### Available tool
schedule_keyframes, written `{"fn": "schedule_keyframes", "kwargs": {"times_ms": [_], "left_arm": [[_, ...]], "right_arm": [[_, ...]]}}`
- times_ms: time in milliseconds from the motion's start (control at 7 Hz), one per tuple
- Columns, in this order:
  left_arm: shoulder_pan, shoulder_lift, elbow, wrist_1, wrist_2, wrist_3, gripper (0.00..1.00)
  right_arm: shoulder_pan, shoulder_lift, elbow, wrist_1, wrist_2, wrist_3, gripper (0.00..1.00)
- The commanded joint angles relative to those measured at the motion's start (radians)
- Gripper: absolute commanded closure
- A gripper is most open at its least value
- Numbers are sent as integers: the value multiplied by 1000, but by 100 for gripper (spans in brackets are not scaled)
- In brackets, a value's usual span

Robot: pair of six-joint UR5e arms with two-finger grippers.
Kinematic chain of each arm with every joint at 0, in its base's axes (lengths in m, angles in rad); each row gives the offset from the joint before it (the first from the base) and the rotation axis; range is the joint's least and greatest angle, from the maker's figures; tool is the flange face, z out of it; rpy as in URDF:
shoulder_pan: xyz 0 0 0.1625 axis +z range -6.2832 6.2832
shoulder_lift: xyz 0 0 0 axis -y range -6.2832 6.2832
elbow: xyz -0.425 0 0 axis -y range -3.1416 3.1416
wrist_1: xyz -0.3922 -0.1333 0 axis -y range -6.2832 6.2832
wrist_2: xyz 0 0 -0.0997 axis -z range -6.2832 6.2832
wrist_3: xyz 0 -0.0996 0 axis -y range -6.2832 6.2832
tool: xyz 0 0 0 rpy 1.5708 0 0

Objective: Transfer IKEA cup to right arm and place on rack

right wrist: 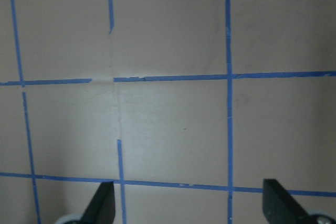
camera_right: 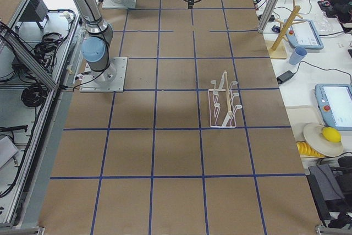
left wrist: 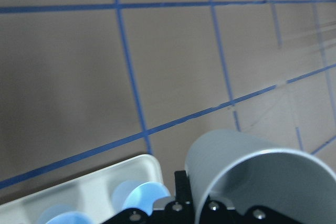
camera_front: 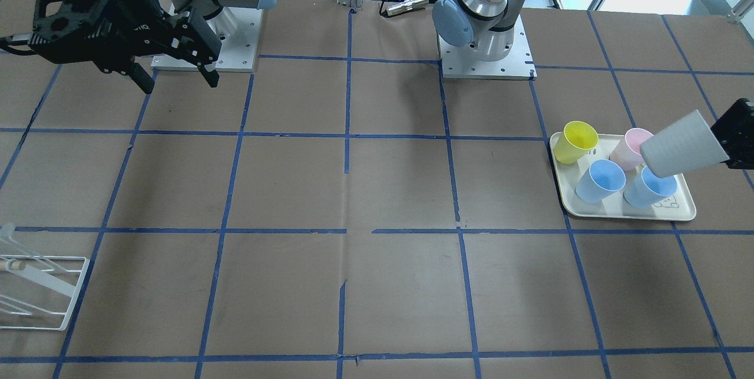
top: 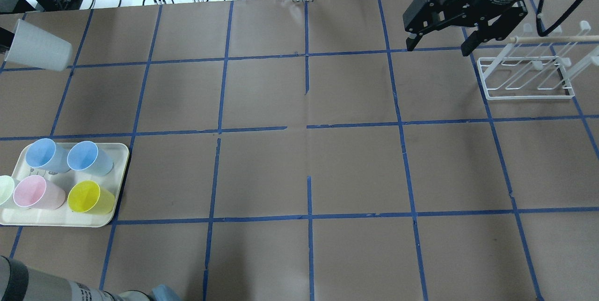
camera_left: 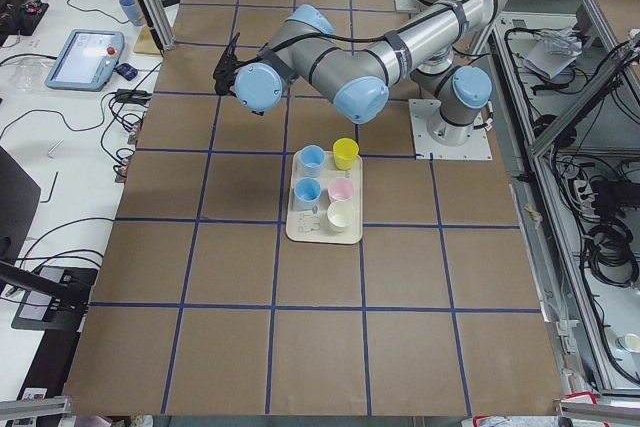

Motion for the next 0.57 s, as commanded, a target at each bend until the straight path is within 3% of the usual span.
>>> {"fn": "schedule_keyframes", "kwargs": {"times_ms": [0, 286, 429], "left_arm": [[-67, 23, -41, -236, -222, -5, 100], [-145, 58, -125, -341, -326, -3, 100], [-229, 86, -185, -358, -418, 0, 100]], "right_arm": [[13, 3, 0, 0, 82, 5, 0], [57, 9, 12, 2, 270, 46, 0], [61, 14, 23, 16, 275, 135, 0]]}}
